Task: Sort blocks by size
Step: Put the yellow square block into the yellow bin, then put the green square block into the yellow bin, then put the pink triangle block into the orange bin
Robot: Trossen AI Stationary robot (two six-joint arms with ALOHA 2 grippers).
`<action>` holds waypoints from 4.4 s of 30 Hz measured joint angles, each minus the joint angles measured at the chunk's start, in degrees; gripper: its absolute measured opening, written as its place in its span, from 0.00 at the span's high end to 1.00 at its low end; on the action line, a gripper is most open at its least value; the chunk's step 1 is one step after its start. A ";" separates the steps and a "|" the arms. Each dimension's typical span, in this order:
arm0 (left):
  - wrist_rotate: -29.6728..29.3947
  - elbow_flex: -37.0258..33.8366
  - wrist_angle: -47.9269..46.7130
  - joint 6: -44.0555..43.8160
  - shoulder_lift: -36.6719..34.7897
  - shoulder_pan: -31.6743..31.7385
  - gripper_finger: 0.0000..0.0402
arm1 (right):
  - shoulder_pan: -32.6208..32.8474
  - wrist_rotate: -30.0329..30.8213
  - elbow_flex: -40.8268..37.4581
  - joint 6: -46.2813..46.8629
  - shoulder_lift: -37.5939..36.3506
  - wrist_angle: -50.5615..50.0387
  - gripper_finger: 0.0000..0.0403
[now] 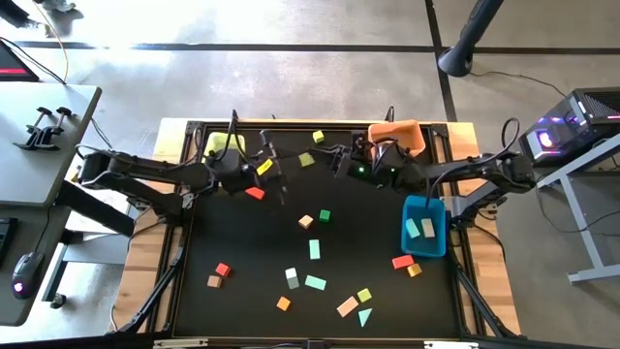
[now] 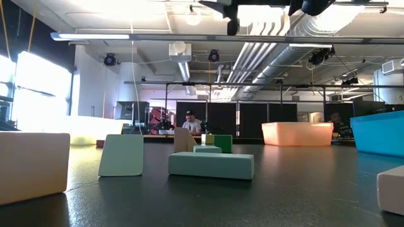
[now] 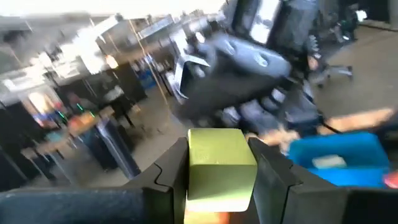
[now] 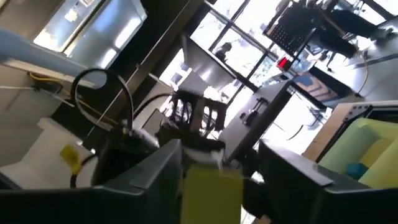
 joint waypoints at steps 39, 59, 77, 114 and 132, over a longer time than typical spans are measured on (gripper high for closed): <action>5.79 -0.02 -68.50 -27.65 5.72 54.95 0.45 | 5.41 4.47 0.02 -3.97 -4.13 -5.66 0.37; 26.33 -0.02 -48.61 -35.15 -20.39 34.03 0.41 | 8.43 21.20 8.26 -2.37 -14.49 -43.10 0.37; 24.40 -0.02 -51.75 -36.08 -19.56 19.18 0.41 | 4.54 -6.81 9.84 -13.06 -1.02 -54.02 0.37; 18.51 -0.02 -49.94 -58.74 -2.18 17.62 0.41 | 1.36 -12.82 1.61 -47.41 21.31 -54.29 0.77; 16.82 -0.02 -49.32 -68.87 -2.09 17.29 0.41 | -18.27 -25.98 2.22 -63.38 4.76 -54.53 0.99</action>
